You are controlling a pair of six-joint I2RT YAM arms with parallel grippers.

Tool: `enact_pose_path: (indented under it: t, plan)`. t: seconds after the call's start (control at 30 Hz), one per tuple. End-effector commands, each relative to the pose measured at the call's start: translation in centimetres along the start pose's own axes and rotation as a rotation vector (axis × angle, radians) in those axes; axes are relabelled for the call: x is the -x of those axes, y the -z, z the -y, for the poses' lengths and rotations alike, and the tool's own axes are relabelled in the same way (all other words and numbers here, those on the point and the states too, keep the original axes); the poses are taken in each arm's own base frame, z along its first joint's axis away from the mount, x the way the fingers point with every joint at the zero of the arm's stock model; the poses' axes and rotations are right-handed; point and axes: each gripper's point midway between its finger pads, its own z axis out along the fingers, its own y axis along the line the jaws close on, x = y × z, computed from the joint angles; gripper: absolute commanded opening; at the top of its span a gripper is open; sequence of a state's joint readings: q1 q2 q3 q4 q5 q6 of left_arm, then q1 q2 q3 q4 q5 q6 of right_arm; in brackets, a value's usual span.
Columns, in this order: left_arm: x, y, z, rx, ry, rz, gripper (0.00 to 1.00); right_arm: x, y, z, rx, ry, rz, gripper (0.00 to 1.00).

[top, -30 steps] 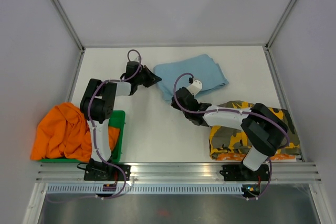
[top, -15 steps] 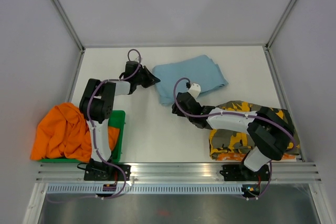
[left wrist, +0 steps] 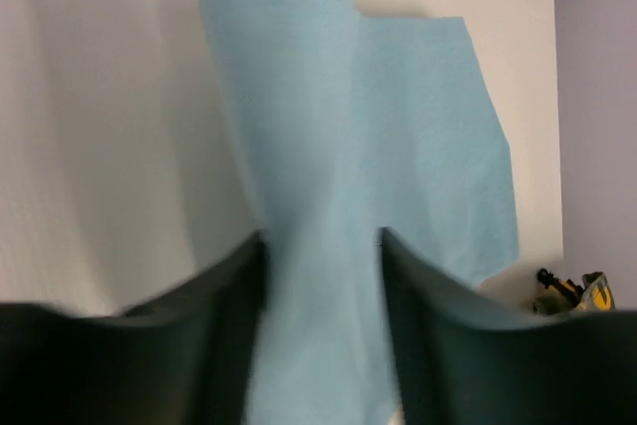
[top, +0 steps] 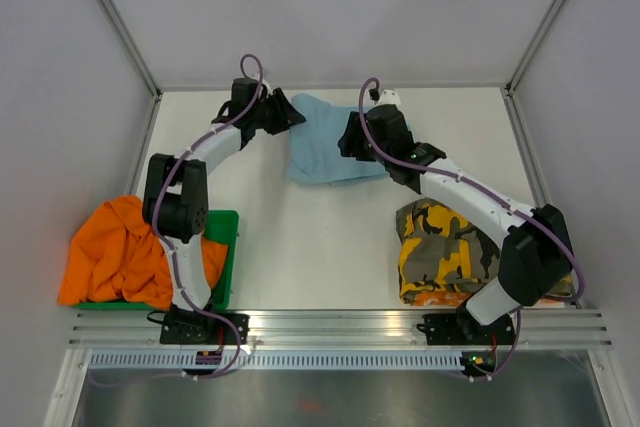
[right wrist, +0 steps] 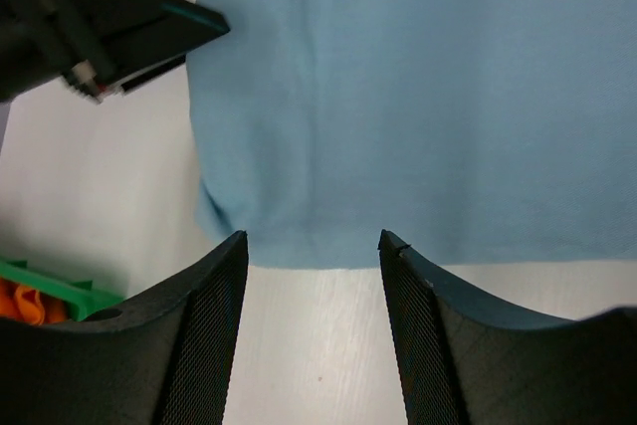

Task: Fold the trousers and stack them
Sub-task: Fold the trousers

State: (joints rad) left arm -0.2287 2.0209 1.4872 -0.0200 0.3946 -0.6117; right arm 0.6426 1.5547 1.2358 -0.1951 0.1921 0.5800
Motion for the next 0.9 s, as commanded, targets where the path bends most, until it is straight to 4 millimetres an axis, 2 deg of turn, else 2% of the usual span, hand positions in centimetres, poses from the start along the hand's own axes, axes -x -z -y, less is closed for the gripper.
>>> enact_pose_path:
  t: [0.0, 0.03, 0.07, 0.1, 0.2, 0.3, 0.33, 0.43, 0.47, 0.53, 0.57, 0.6, 0.63, 0.67, 0.7, 0.77, 0.8, 0.87]
  plan:
    - [1.0, 2.5, 0.3, 0.042, -0.011, 0.018, 0.63, 2.2, -1.3, 1.6, 0.009, 0.077, 0.009, 0.62]
    - [1.1, 2.9, -0.3, 0.076, 0.002, 0.037, 0.75, 2.3, -2.8, 3.3, -0.017, 0.074, -0.006, 0.62]
    - [0.3, 3.9, -0.5, 0.1, 0.027, 0.03, 0.88, 2.1, -3.5, 4.1, -0.023, 0.064, -0.02, 0.61]
    - [-0.1, 4.3, -0.9, 0.119, 0.039, 0.028, 0.89, 1.0, -4.9, 4.7, -0.004, 0.056, -0.056, 0.59]
    - [-2.5, 6.2, -1.8, 0.146, 0.073, 0.018, 0.89, -0.1, -7.6, 7.9, -0.028, 0.022, -0.081, 0.56]
    - [-5.1, 7.1, -3.5, 0.178, 0.093, 0.012, 0.9, -1.6, -9.1, 8.5, 0.009, 0.057, -0.123, 0.55]
    - [-6.9, 7.2, -4.3, 0.177, 0.105, -0.024, 0.9, -1.9, -9.3, 8.7, 0.006, 0.081, -0.125, 0.54]
    - [-8.0, 6.9, -4.3, 0.123, 0.085, -0.02, 0.89, -2.7, -9.9, 10.4, -0.032, 0.098, -0.124, 0.55]
    - [-9.2, 7.0, -5.0, 0.13, 0.112, -0.035, 0.89, -3.0, -10.1, 10.8, -0.042, 0.092, -0.128, 0.55]
    - [-10.3, 6.8, -5.4, 0.115, 0.14, -0.037, 0.88, -4.2, -10.3, 12.3, -0.064, 0.064, -0.16, 0.55]
    - [-10.6, 6.7, -5.4, 0.111, 0.165, -0.034, 0.87, -3.9, -10.6, 12.1, -0.044, 0.038, -0.142, 0.55]
    - [-10.2, 6.4, -5.3, 0.086, 0.168, -0.004, 0.87, -4.6, -10.6, 12.8, -0.05, 0.024, -0.157, 0.54]
    - [-10.7, 6.4, -5.5, 0.076, 0.177, -0.001, 0.87, -5.0, -10.6, 13.0, -0.046, 0.014, -0.162, 0.54]
    - [-10.7, 6.2, -5.2, 0.056, 0.191, 0.011, 0.86, -5.0, -10.6, 12.7, -0.028, 0.002, -0.157, 0.54]
    - [-9.7, 6.1, -4.5, 0.008, 0.182, 0.053, 0.86, -5.6, -10.5, 12.8, -0.021, -0.002, -0.169, 0.54]
    - [-10.2, 5.7, -4.2, -0.031, 0.211, 0.059, 0.84, -6.0, -10.5, 12.1, 0.022, -0.006, -0.18, 0.53]
    - [-9.7, 5.7, -3.7, -0.071, 0.204, 0.093, 0.82, -5.9, -10.5, 11.8, 0.034, -0.009, -0.179, 0.52]
    - [-9.6, 5.6, -3.6, -0.089, 0.231, 0.109, 0.71, -5.6, -10.5, 11.0, 0.077, -0.012, -0.181, 0.51]
